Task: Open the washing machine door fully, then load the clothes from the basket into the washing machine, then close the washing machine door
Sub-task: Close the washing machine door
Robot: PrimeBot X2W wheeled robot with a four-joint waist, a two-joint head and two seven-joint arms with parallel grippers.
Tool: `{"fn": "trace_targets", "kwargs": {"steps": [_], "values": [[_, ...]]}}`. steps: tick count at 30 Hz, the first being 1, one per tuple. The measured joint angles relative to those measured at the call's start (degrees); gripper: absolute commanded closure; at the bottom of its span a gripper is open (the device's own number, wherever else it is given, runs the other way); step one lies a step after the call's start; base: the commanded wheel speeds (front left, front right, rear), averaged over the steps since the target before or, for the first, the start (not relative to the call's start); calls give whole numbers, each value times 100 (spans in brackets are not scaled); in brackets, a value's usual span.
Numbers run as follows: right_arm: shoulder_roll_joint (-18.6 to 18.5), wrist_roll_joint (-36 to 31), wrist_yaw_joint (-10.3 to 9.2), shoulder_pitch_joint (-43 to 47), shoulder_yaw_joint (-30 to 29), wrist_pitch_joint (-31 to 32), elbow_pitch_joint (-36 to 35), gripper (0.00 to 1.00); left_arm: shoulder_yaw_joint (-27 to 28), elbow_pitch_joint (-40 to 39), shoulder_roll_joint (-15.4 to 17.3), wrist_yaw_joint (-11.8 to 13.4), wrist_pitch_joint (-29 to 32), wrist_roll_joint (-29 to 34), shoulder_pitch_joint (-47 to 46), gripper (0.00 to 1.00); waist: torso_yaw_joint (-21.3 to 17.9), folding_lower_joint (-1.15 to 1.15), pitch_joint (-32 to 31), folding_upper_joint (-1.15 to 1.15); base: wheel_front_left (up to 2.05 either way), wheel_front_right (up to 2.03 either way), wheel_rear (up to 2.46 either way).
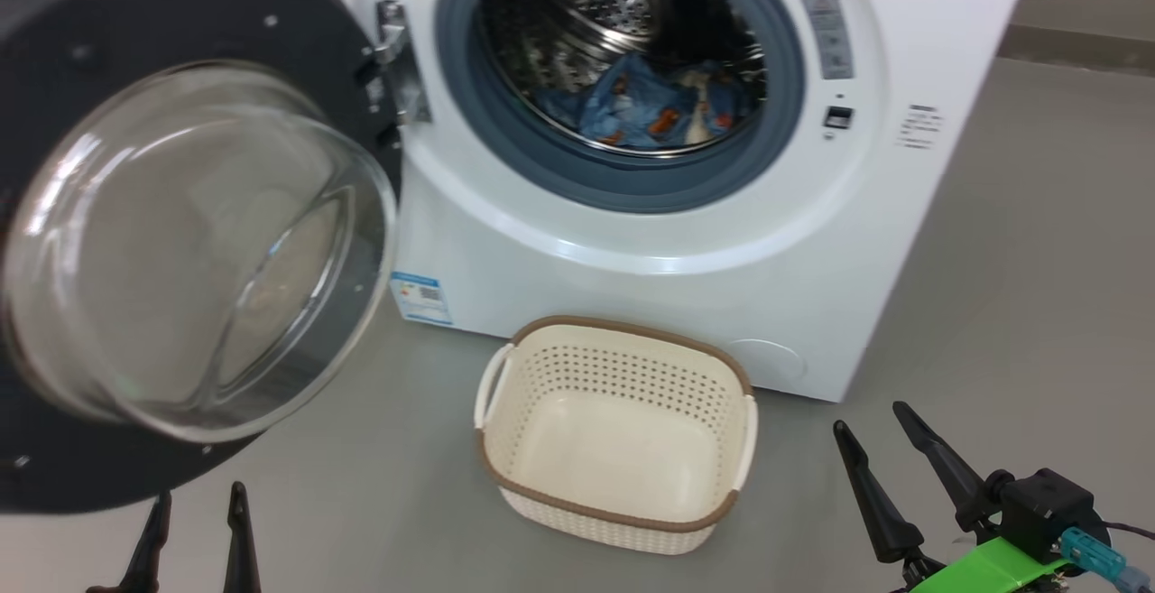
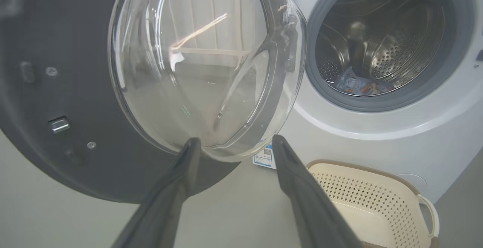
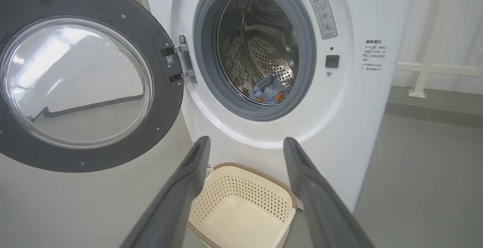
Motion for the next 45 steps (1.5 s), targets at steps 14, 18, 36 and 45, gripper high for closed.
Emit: {"fn": "trace_targets", "kwargs": {"steps": [14,18,36,45], "values": [[5,0,0,-2,113,0,-1,0,60,-59,-4,9,0,-52,30,0,997,0,-6,0,0,0,0],[8,0,0,-21,186,0,1,0,108,-114,-7,58,0,-83,129,0,1123,0,-2,0,0,0,0],[-60,21,0,-332,438,0,65,0,282,-667,47,142,0,-258,186,100,1208,0,117,0,0,0,0],[-64,37,0,-311,282,0,20,0,916,-875,802,-288,311,-1828,-1183,100,1202,0,232,0,0,0,0]]}}
